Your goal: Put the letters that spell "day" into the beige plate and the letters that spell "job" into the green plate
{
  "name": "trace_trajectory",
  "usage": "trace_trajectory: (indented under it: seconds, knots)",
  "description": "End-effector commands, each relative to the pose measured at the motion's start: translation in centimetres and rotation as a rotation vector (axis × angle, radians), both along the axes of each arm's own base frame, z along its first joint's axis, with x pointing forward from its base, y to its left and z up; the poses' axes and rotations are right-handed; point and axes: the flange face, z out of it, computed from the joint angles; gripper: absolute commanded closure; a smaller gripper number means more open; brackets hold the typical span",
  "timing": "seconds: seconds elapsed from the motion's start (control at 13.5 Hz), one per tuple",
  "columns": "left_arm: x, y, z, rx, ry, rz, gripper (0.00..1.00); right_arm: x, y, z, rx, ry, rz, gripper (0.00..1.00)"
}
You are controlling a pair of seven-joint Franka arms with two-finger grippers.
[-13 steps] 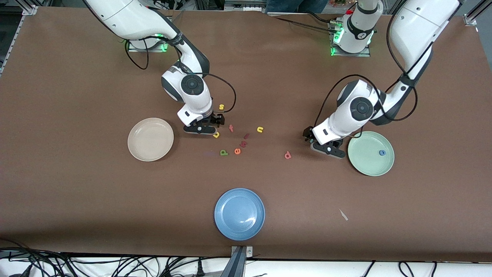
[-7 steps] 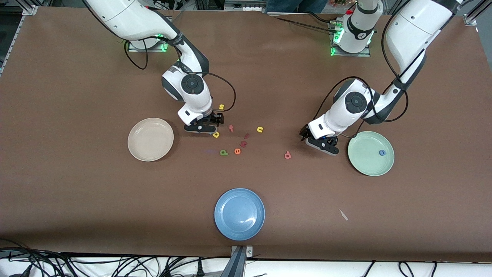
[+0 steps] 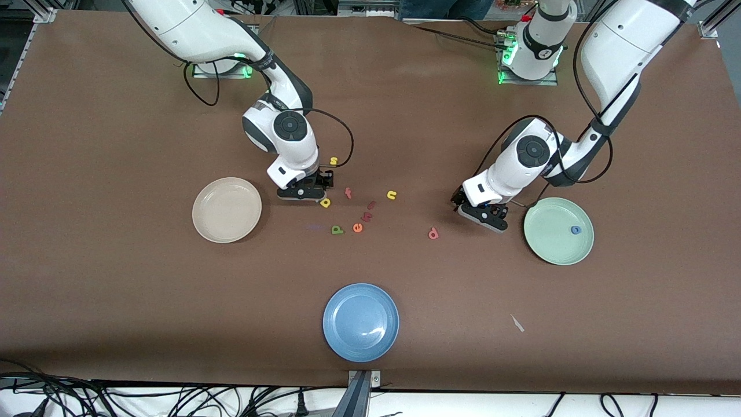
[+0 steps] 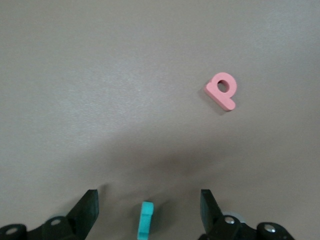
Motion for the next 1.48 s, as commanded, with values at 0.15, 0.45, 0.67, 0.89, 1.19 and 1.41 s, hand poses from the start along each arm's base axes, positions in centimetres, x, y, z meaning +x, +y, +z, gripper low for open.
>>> trace_trajectory:
  seconds: [0.15,0.45,0.67,0.89,1.19,1.41]
  knots:
    - [-0.5,-0.1,-0.1,0.016,-0.005,-0.002,0.13,0.2,-0.2,-1.0,0.018,-0.019,0.008,0.28]
    - [-0.7,0.3,-0.6,0.018,0.008,0.006,0.22,0.2,-0.2,-1.2,0.018,-0.018,0.010,0.50]
    - [-0.9,0.7,-1.0,0.020,0.018,0.013,0.25,0.1,-0.2,-1.2,0.015,-0.019,0.017,0.57]
    - [-0.9,1.1,-1.4,0.020,0.027,0.022,0.56,1.0,0.2,-0.6,0.029,-0.034,0.007,0.44]
    - [-0.1,2.3,-1.2,0.017,0.024,0.068,1.00,2.4,1.0,-0.5,0.042,-0.057,0.015,0.32]
    - [2.1,3.2,1.5,0.001,-0.024,0.164,1.00,2.0,1.4,-1.1,0.051,-0.064,0.038,0.32]
